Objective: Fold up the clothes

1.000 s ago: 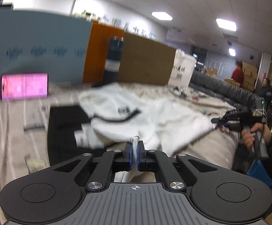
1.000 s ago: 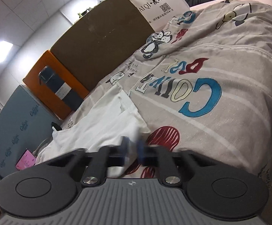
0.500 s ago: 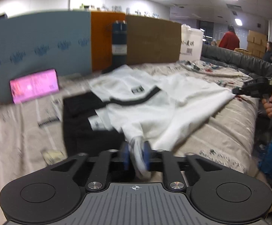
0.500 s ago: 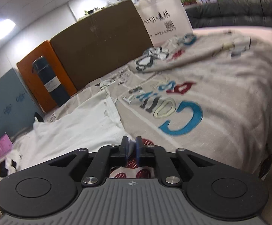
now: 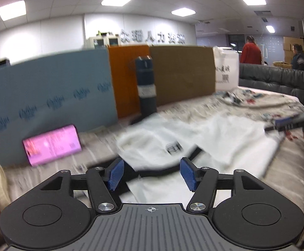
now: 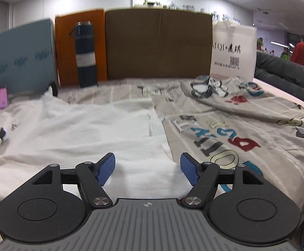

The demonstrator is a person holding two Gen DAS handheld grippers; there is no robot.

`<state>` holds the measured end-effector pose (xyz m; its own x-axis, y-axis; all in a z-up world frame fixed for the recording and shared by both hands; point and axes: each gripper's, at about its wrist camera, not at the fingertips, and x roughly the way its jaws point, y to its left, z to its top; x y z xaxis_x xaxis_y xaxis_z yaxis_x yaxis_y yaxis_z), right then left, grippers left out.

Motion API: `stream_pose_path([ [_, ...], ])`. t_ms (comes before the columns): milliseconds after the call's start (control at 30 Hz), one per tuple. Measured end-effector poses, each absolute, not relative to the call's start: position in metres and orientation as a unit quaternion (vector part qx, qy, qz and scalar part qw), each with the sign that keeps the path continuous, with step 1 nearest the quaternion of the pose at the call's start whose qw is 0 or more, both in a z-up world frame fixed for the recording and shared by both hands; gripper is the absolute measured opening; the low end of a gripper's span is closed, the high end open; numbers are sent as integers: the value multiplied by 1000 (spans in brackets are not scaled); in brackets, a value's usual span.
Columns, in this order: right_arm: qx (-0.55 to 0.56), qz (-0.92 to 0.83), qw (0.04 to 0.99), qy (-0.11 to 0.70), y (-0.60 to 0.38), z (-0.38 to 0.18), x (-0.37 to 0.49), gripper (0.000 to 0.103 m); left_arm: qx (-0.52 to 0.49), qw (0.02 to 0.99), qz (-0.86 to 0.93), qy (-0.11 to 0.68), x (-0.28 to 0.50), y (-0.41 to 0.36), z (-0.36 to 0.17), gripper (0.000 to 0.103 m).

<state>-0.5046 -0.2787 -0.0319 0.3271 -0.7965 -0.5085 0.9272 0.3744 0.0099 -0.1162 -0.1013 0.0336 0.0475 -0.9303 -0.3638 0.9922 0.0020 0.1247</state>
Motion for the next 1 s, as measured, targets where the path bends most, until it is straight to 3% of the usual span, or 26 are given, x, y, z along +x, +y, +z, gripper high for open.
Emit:
stream_pose_path([
  [100, 160, -530, 799, 236, -288, -33, -504, 73, 149, 717, -676, 79, -99, -117, 60, 78],
  [400, 185, -495, 840, 122, -300, 18, -499, 83, 105, 687, -707, 132, -59, -238, 100, 78],
  [767, 289, -369, 882, 45, -357, 33, -422, 88, 134, 650, -704, 253, -38, -358, 30, 78],
  [1000, 384, -314, 867, 41, -390, -6, -409, 88, 152, 633, -697, 302, -25, -393, -6, 78],
])
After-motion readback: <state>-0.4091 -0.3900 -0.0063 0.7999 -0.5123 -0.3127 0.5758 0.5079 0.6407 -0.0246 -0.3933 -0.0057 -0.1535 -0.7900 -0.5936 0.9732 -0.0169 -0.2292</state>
